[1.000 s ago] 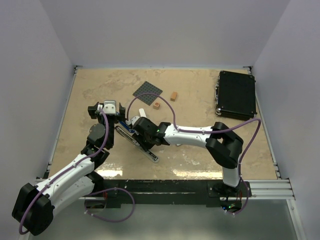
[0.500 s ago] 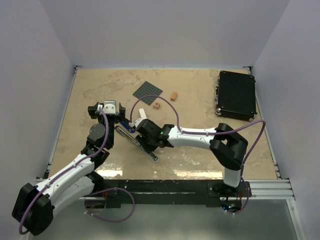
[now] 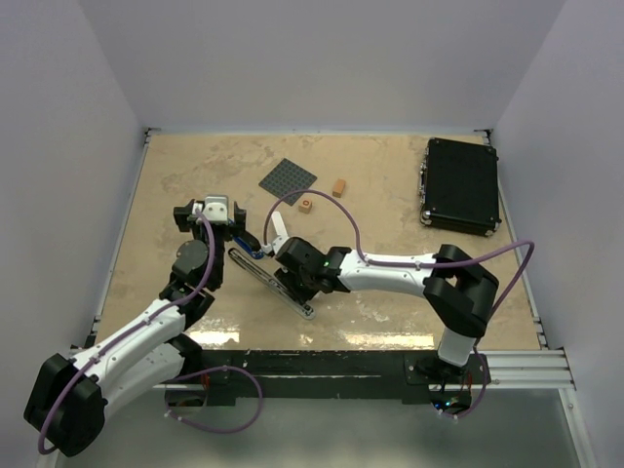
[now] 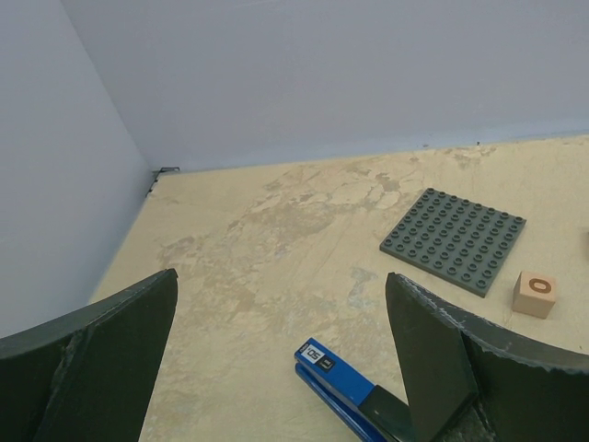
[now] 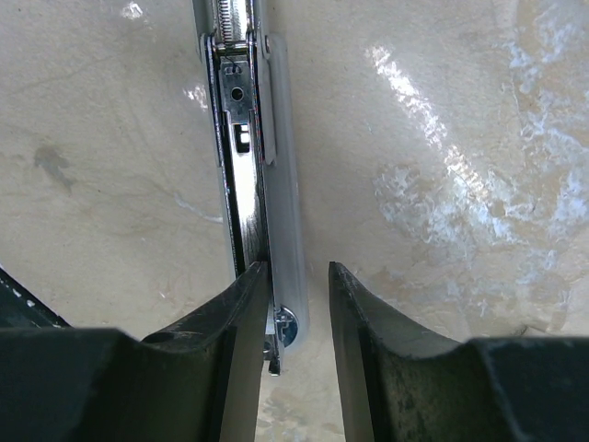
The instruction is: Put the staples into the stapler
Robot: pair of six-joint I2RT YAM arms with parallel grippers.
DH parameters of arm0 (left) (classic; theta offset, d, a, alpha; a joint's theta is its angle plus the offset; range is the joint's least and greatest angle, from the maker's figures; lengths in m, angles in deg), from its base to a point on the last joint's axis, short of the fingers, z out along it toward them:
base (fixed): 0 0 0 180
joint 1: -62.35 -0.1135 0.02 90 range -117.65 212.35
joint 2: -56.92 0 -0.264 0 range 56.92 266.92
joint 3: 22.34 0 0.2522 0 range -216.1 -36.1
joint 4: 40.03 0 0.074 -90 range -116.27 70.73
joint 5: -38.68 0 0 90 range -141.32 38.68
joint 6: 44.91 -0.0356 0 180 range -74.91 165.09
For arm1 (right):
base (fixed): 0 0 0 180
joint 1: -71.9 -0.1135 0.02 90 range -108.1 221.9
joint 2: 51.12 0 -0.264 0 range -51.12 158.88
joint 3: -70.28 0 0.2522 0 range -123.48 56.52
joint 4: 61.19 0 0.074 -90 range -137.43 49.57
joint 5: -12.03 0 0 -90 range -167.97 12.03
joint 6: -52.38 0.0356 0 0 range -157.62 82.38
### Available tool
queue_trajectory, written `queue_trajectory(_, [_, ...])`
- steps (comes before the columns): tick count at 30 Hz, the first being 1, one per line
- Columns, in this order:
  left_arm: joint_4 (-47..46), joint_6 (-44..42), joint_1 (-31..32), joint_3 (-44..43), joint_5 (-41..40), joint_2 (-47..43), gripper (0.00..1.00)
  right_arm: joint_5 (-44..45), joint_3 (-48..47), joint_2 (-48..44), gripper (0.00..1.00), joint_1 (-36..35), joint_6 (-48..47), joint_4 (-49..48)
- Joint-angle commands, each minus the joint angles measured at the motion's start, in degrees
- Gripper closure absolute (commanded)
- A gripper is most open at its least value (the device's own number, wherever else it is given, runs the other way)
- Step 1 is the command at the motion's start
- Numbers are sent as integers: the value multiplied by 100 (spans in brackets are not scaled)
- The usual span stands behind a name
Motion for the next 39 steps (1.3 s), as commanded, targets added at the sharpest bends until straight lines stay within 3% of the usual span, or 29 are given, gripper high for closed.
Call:
queue_trajectory(1, [-198,263,-17,-92,94,49,0,131,179,-285,64,-8,-97,349])
queue_trajectory(14, [-40,465,-17,-135,173,163,0,-36,320,-672,64,-17,-325,516])
queue_trajectory(23, [548,1054,-61,-285,419,172,0,-246,145,-997,64,-17,-404,323])
queue_trajectory(29, [1795,2450,-798,-557,1086,84,1,-326,-365,-585,55,-8,-545,-397])
queue_trajectory(33, [2910,3670,-1939,-400,1886,-275,1,-361,-839,64,49,-8,-755,-862])
queue_trajectory(39, [3923,4402,-2372,-171,2037,-601,0,-326,-1411,856,46,-8,-897,-1241])
